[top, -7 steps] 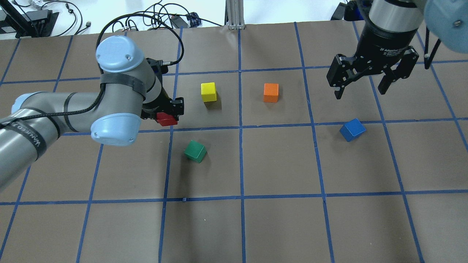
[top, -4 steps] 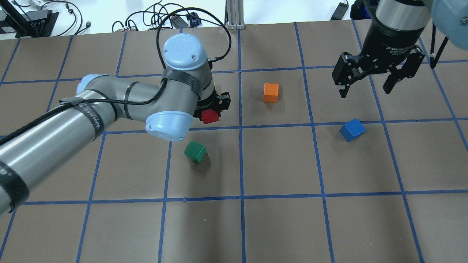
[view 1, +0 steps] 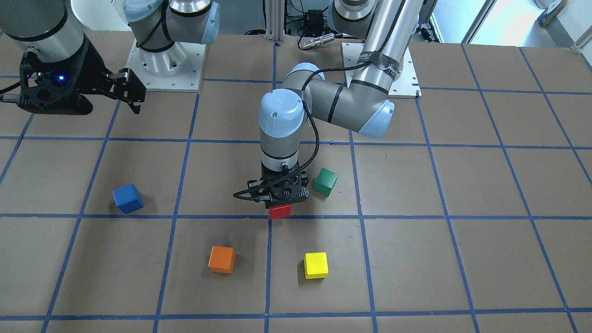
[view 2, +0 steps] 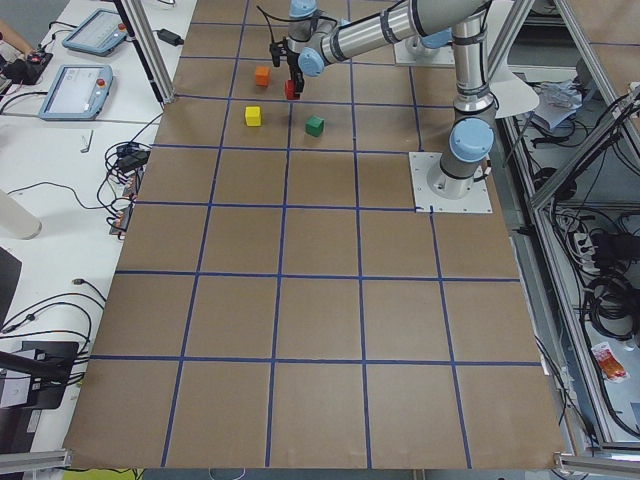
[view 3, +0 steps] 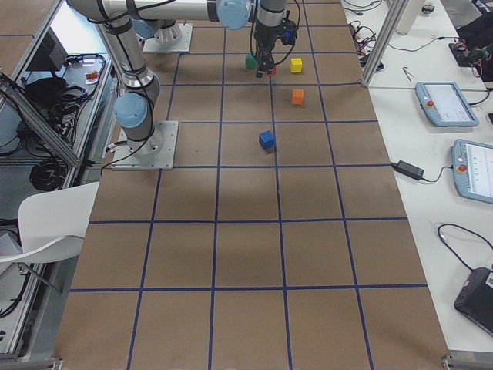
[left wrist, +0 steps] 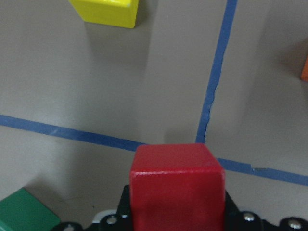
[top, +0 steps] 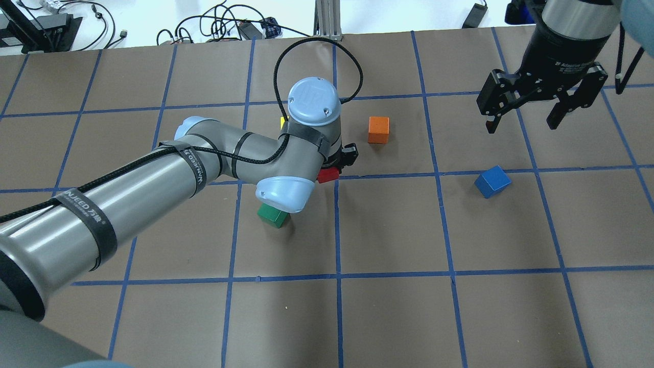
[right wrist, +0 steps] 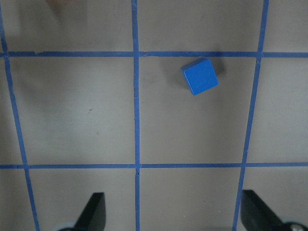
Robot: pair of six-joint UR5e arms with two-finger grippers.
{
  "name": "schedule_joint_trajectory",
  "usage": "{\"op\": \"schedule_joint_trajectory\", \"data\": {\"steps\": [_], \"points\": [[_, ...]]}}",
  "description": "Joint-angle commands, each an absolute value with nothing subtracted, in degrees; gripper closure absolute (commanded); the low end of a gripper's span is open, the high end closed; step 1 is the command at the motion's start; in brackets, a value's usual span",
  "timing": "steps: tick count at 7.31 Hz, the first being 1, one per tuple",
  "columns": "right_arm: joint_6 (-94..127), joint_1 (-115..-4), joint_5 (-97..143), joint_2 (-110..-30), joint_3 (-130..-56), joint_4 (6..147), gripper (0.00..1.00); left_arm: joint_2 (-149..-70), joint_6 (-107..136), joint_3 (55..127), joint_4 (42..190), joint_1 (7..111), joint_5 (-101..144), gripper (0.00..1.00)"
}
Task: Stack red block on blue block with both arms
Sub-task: 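Lift the red cube with the left gripper and carry it toward the table center, then set the red cube down near the orange cube and open the left gripper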
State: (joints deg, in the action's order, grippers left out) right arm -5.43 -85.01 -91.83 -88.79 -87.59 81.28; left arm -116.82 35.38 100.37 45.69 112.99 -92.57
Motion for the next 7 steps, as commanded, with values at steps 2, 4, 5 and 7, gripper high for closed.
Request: {"op": "schedule_joint_trajectory", "data": {"steps": [2,4,5,7], "points": [[-5.45,-84.99,-90.88,-87.19,-89.91,88.33,0.00,-118.92,30.07,100.02,40.44,113.55,-92.55,0.00],[-5.27,-85.16,-90.79,-85.27,-89.91,88.51,0.00,-114.37,28.84,98.97,47.15,111.98,-92.20,0.00],[-5.27,-85.69,-90.79,-84.12,-89.56,89.29,0.00,-110.87,25.35,97.57,54.16,108.67,-92.11,0.00],[-5.19,-88.49,-88.61,-82.54,-89.56,93.58,0.00,-101.74,11.65,96.94,65.69,100.93,-92.72,0.00]]}}
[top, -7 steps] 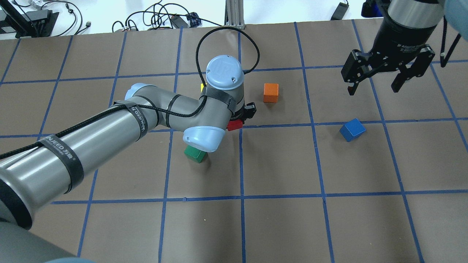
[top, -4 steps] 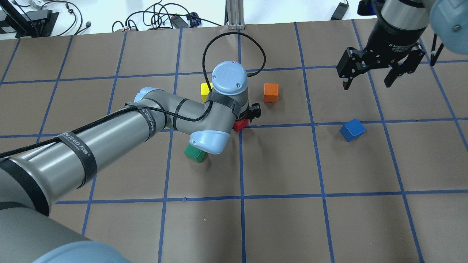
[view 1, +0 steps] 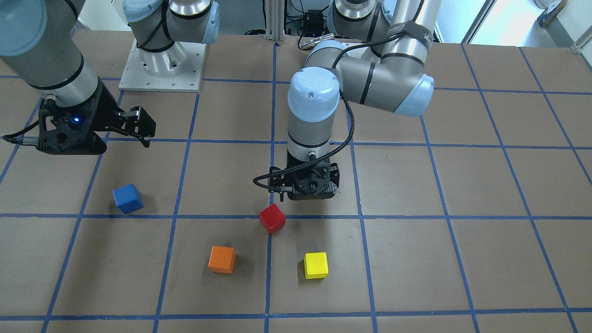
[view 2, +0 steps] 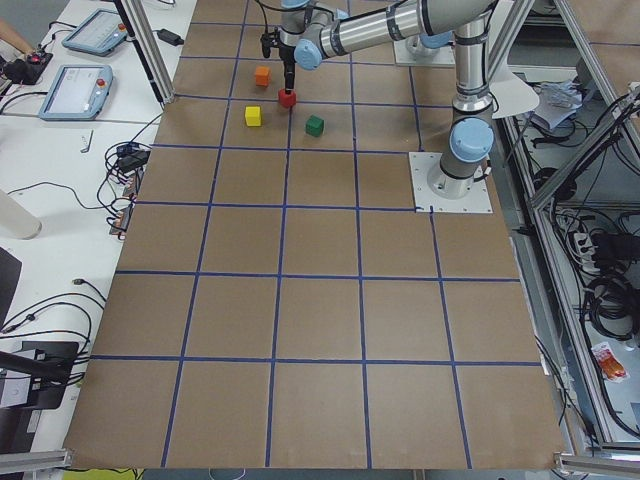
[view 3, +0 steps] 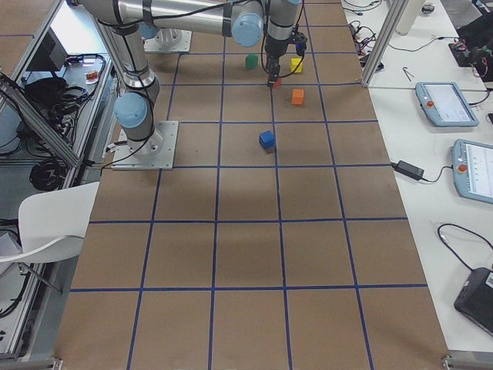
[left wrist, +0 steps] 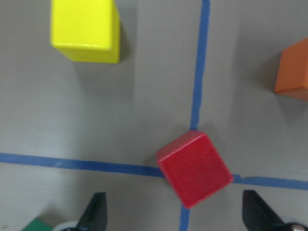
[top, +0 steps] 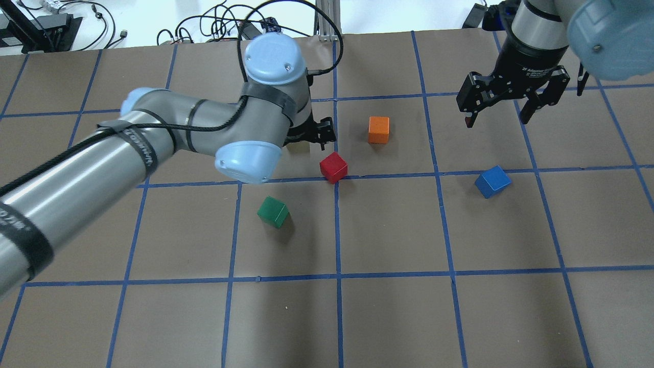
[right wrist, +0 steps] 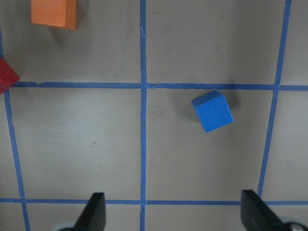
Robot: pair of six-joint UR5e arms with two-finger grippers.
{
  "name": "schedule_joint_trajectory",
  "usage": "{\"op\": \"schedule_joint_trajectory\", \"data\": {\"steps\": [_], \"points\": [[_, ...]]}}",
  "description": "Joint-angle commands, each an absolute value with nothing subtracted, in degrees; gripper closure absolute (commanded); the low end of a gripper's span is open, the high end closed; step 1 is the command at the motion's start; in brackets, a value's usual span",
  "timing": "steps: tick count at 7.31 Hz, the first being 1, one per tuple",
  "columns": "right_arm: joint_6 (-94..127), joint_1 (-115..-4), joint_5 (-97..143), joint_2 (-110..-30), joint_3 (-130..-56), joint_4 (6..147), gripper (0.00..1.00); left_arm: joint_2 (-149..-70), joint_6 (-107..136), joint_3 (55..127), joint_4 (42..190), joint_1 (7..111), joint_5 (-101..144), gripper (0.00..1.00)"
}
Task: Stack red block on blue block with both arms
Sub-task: 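Set the red cube down near the orange cube and open the left gripper, then withdraw the left gripper while the right gripper reaches over the red cube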
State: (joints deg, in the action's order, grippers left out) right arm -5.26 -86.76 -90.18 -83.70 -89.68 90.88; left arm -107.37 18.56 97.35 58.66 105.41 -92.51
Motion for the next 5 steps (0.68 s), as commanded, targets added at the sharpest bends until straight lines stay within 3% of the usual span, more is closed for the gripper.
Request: {"op": "schedule_joint_trajectory", "data": {"steps": [1,3,5], "points": [[-4.75,-90.59,-87.03,-80.27,-89.82,101.35,0.00,-96.99,5.25,97.47,70.35,97.68,-92.90,0.00],[-3.69,-96.91,-87.10,-75.86,-89.65,106.67,0.00,-88.28,0.97,95.99,75.57,92.56,-92.37,0.00],[-3.60,-102.98,-87.10,-72.53,-89.91,112.56,0.00,-85.61,0.35,92.22,86.43,92.64,-92.02,0.00]]}}
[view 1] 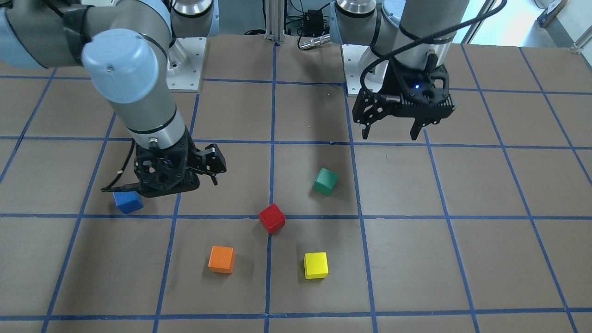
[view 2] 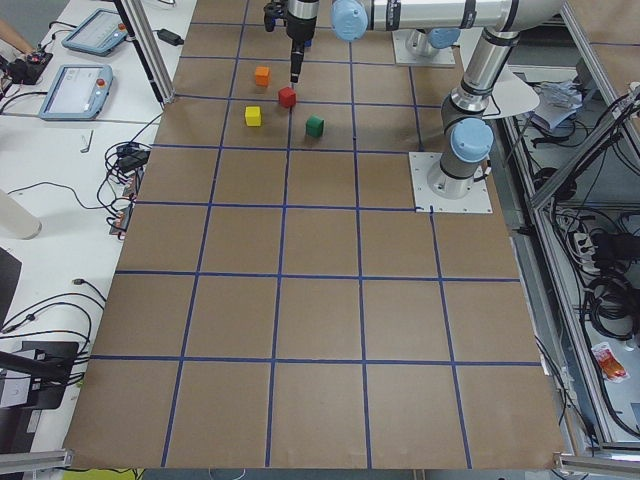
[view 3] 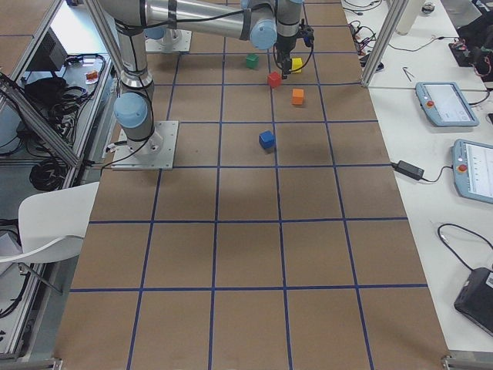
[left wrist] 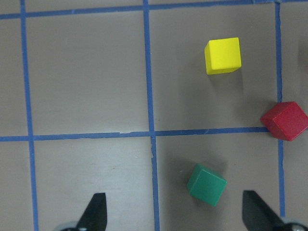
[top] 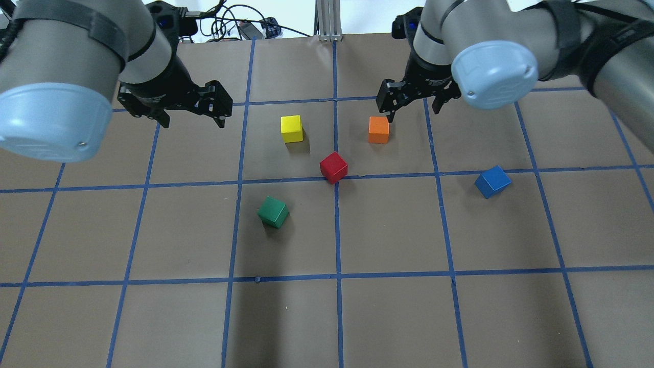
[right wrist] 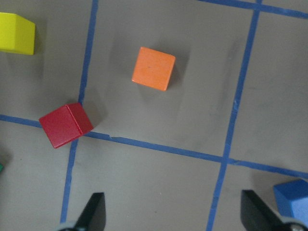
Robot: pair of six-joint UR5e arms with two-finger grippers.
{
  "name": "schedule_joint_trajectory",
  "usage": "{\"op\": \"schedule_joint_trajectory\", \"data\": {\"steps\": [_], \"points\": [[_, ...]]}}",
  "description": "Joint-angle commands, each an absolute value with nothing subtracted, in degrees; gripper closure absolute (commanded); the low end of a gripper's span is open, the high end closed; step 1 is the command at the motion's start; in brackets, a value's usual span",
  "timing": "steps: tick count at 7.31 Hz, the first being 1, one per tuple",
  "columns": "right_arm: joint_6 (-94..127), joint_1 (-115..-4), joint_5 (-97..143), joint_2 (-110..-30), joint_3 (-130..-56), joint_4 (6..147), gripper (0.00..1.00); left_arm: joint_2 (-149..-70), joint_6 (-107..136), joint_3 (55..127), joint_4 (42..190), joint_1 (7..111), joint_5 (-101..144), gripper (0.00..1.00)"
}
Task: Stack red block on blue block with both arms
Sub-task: 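Withdraw the left gripper while the right gripper reaches over the red cube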
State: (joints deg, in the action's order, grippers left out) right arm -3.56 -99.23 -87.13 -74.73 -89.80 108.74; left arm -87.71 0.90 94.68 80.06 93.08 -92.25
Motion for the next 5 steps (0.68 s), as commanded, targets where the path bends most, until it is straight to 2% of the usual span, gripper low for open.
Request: {"op": "schedule_joint_trajectory", "data": {"steps": [1,5], "points": [[-4.56,-104.40,-87.19,-71.12,-89.91,112.85,0.00,-86.48,0.18,91.50,87.09,92.29,-92.37,0.00],[-6.50,-109.07,-87.10,-65.05,-90.00,118.89,0.00,-89.90,0.61,86.86,88.58,91.76,-91.14,0.00]]}}
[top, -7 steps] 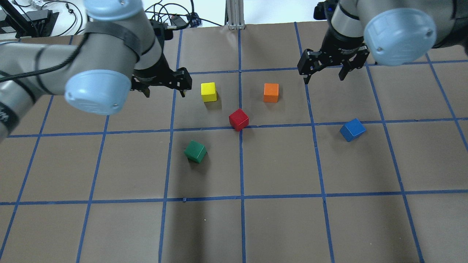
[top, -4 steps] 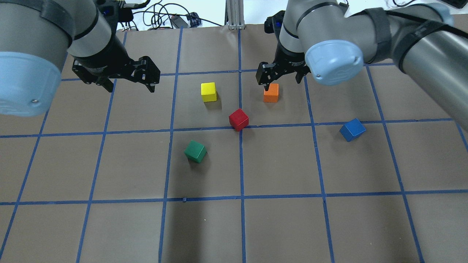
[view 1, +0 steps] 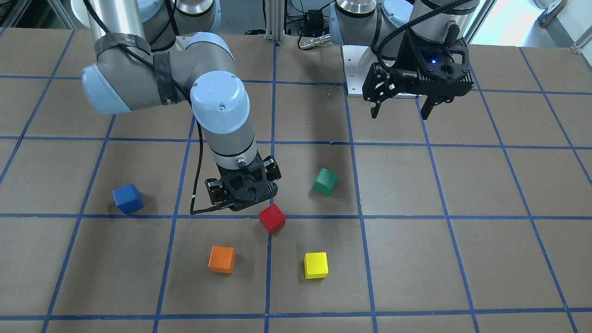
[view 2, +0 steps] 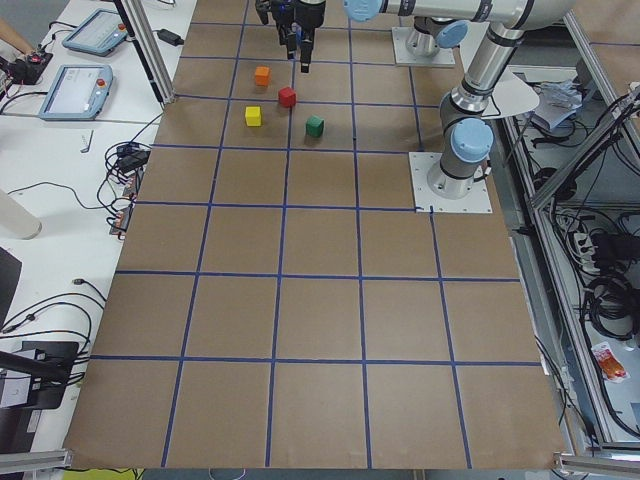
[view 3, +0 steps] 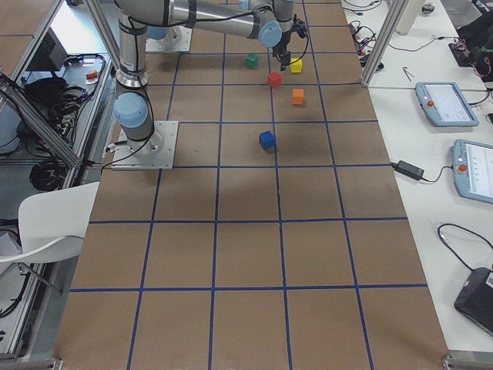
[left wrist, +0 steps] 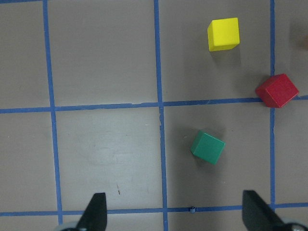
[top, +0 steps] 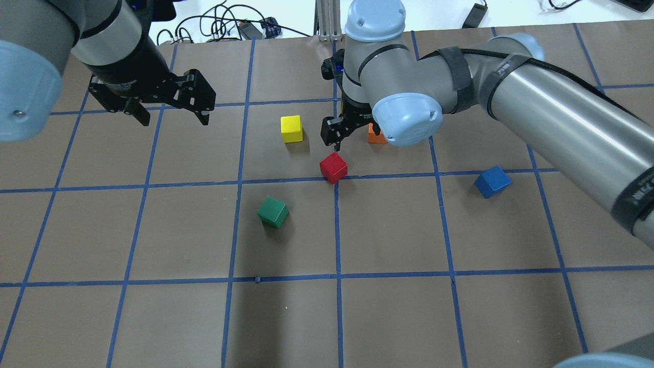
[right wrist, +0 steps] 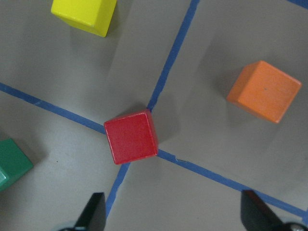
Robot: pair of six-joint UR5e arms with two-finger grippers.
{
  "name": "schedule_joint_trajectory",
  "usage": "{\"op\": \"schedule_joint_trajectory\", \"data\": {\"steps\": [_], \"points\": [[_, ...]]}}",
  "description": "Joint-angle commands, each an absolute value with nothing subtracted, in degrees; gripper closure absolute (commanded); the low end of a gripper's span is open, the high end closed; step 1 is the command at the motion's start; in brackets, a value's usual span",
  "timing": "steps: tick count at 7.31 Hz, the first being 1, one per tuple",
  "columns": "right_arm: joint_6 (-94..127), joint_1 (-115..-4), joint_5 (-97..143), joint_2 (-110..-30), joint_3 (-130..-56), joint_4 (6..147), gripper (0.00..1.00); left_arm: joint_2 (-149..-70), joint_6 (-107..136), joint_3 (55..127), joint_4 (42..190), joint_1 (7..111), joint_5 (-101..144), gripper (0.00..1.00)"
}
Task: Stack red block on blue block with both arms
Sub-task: 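Withdraw the left gripper while the right gripper reaches over the red cube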
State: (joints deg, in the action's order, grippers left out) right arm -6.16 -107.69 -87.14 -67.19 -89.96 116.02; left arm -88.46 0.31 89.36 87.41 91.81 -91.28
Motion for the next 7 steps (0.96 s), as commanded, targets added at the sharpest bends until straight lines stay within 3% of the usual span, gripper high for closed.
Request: {"op": "schedule_joint_trajectory", "data": {"steps": [1,7], "points": [[-8.68,-108.99,-87.19,-63.82,-90.00,119.87,0.00,-90.87,0.35,84.75,89.55,91.84,-91.49,0.00],[-10.63,-110.39,-87.10,-58.28,-90.09,123.22,0.00,-90.00,1.23,86.39,91.94,93.68,-91.67,0.00]]}}
